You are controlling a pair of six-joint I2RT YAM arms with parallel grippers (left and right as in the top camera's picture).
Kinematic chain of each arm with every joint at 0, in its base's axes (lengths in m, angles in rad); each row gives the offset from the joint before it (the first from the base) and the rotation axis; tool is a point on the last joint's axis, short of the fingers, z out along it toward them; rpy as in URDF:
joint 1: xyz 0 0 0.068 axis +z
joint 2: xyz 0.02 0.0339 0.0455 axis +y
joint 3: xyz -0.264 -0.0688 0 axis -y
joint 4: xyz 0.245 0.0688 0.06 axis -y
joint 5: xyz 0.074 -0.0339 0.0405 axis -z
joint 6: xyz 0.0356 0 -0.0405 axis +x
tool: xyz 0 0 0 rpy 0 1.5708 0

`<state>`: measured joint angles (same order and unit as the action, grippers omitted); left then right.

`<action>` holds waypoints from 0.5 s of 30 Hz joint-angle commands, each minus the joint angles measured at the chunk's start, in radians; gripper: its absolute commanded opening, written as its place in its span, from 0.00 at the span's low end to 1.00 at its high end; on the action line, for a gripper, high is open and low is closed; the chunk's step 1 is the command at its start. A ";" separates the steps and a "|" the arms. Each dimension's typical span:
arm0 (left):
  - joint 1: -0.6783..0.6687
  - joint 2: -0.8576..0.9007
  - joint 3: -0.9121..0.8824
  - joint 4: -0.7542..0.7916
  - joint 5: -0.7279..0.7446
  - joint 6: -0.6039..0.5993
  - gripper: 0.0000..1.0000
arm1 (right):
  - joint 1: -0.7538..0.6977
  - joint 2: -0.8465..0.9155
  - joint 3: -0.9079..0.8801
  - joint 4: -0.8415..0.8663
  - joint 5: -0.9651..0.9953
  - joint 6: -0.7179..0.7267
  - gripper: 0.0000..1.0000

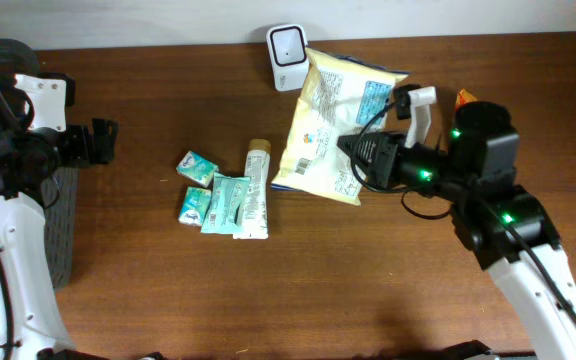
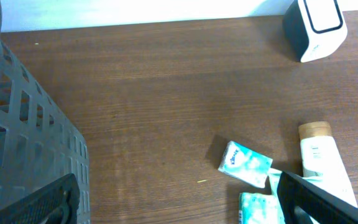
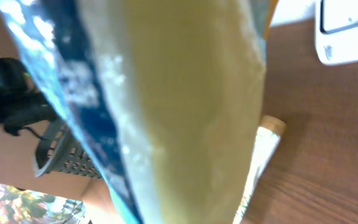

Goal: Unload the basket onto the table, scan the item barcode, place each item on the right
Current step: 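Raise the snack bag to the white scanner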

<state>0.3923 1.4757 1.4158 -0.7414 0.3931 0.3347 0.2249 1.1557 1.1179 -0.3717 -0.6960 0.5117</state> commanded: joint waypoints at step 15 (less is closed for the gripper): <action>0.003 -0.004 -0.002 0.002 0.011 0.015 0.99 | 0.257 0.814 0.934 -0.441 1.214 -0.512 0.04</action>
<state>0.3923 1.4757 1.4155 -0.7456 0.3931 0.3347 0.4225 1.8217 1.8885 -0.8268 0.1055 0.1989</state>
